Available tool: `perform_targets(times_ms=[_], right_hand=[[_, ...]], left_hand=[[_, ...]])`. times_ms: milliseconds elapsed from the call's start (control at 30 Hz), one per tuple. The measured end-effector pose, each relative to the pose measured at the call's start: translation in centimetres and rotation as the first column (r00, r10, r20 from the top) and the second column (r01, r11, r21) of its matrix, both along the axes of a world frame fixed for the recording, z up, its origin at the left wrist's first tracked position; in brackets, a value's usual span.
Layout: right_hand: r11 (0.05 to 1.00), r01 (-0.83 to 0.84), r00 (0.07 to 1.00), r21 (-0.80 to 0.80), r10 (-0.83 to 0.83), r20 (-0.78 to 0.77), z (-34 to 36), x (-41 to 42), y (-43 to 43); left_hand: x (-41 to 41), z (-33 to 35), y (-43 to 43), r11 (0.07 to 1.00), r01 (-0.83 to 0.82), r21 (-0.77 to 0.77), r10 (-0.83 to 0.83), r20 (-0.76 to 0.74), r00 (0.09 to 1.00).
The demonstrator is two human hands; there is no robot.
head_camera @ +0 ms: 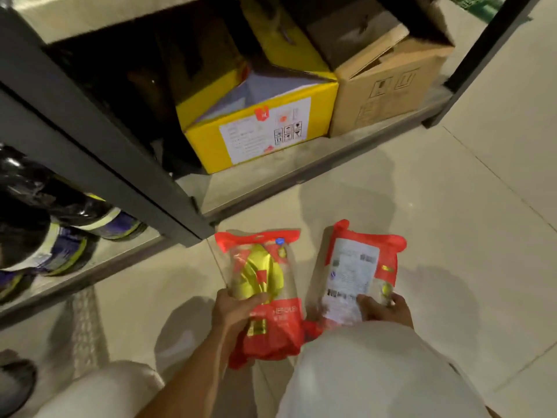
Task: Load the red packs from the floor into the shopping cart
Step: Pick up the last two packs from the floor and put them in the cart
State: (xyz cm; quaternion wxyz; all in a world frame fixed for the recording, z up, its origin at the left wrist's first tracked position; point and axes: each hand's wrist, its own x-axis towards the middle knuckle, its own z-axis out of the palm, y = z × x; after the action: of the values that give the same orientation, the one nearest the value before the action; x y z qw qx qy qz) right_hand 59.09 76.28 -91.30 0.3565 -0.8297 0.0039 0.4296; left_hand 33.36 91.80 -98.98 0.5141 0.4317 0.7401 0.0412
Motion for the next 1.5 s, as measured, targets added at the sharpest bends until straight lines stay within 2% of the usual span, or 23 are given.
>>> perform_targets(times_ms=[100, 200, 333, 500, 633, 800, 933, 1033, 1167, 1300, 1400, 1500], right_hand=[[0.997, 0.062, 0.994, -0.042, -0.057, 0.098, 3.4, -0.2, -0.6], [0.999, 0.035, 0.987, -0.038, -0.028, 0.161, 11.5, 0.2, -1.2], [0.999, -0.006, 0.974, 0.042, -0.004, 0.228, 27.5, 0.4, -0.5], [0.974, -0.114, 0.971, 0.196, 0.067, 0.232, 53.2, -4.1, 0.1], [0.903, -0.262, 0.940, 0.340, 0.159, 0.303, 71.1, -9.0, 0.4], [0.734, -0.432, 0.894, 0.523, 0.275, 0.353, 85.2, -15.9, 0.5], [0.552, -0.556, 0.826, 0.621, 0.447, 0.343, 90.1, -21.8, -0.2], [0.422, -0.577, 0.768, 0.699, 0.571, 0.289, 92.1, -26.4, -1.2], [0.285, -0.592, 0.678, 0.754, 0.682, 0.275, 94.0, -32.8, -3.1], [0.179, -0.641, 0.558, 0.746, 0.777, 0.292, 95.6, -39.0, -5.8], [0.117, -0.675, 0.474, 0.728, 0.825, 0.307, 97.1, -43.0, -7.8], [0.083, -0.699, 0.426, 0.711, 0.846, 0.320, 97.6, -47.0, -8.8]], left_hand=[[0.5, 5.9, -1.1, 0.999, -0.013, 0.039, 0.014, -0.020, 1.000], [0.1, 14.9, -2.2, 0.994, 0.030, 0.108, -0.024, -0.057, 0.998], [-1.9, 30.9, -3.1, 0.982, -0.010, 0.187, 0.000, 0.055, 0.999], [-6.8, 57.3, -4.9, 0.932, -0.254, 0.261, 0.185, 0.261, 0.947], [-12.1, 76.3, -5.4, 0.840, -0.335, 0.427, 0.214, 0.307, 0.927], [-19.7, 92.5, -8.0, 0.709, -0.424, 0.563, 0.242, 0.371, 0.897], [-26.0, 99.6, -14.5, 0.573, -0.552, 0.606, 0.379, 0.401, 0.834], [-30.0, 102.8, -21.1, 0.434, -0.614, 0.660, 0.487, 0.402, 0.776], [-34.9, 106.1, -29.4, 0.288, -0.594, 0.751, 0.592, 0.348, 0.727], [-38.8, 108.4, -35.3, 0.176, -0.627, 0.759, 0.660, 0.382, 0.647], [-42.1, 108.5, -38.7, 0.081, -0.675, 0.733, 0.712, 0.432, 0.554], [-45.8, 108.1, -41.2, 0.042, -0.693, 0.720, 0.732, 0.450, 0.512]])
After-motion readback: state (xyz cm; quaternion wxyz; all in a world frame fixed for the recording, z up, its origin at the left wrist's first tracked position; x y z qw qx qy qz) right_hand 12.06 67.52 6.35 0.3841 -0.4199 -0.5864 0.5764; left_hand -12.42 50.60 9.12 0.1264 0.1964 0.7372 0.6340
